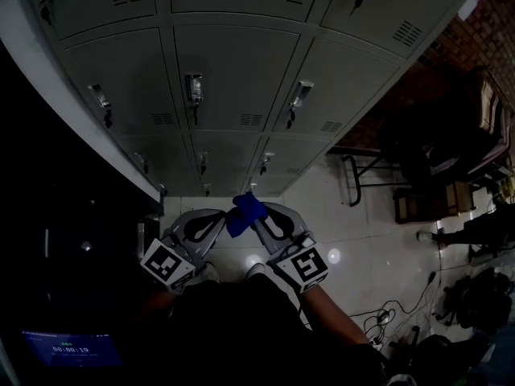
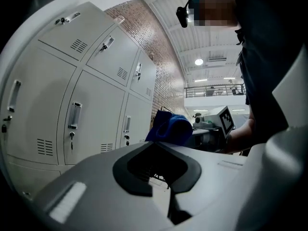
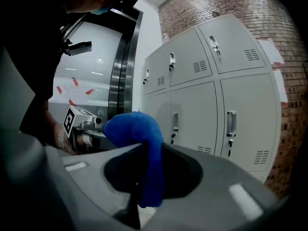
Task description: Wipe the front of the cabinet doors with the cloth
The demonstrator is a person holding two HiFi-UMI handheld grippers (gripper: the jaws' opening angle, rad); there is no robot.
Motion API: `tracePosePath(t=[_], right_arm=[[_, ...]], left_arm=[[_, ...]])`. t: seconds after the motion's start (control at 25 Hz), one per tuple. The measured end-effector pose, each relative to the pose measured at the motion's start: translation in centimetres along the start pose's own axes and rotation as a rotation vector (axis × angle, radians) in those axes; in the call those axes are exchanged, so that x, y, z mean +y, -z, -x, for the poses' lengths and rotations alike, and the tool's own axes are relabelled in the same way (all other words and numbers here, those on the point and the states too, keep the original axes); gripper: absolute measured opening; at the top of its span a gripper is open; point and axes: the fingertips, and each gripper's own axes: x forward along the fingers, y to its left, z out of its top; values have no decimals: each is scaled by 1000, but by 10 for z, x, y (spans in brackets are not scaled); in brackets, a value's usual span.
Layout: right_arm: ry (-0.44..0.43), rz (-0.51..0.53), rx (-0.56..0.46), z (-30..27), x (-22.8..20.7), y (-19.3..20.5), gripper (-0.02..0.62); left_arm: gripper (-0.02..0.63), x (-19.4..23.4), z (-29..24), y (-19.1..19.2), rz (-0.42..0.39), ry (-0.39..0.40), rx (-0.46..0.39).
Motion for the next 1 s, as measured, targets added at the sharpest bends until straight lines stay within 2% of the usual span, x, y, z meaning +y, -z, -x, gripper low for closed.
tracePosePath(t=[0.28, 0.8, 1.0], right_arm=[[-43, 3, -2, 21, -6, -4, 69], [-43, -26, -11, 48, -9, 1, 70], [-38, -34, -11, 49, -7, 6, 70]], left_arm=[[1, -20, -15, 2, -8, -16, 34], [0, -45, -27, 0, -18, 5, 33], [2, -50, -23, -3, 7, 10, 54]])
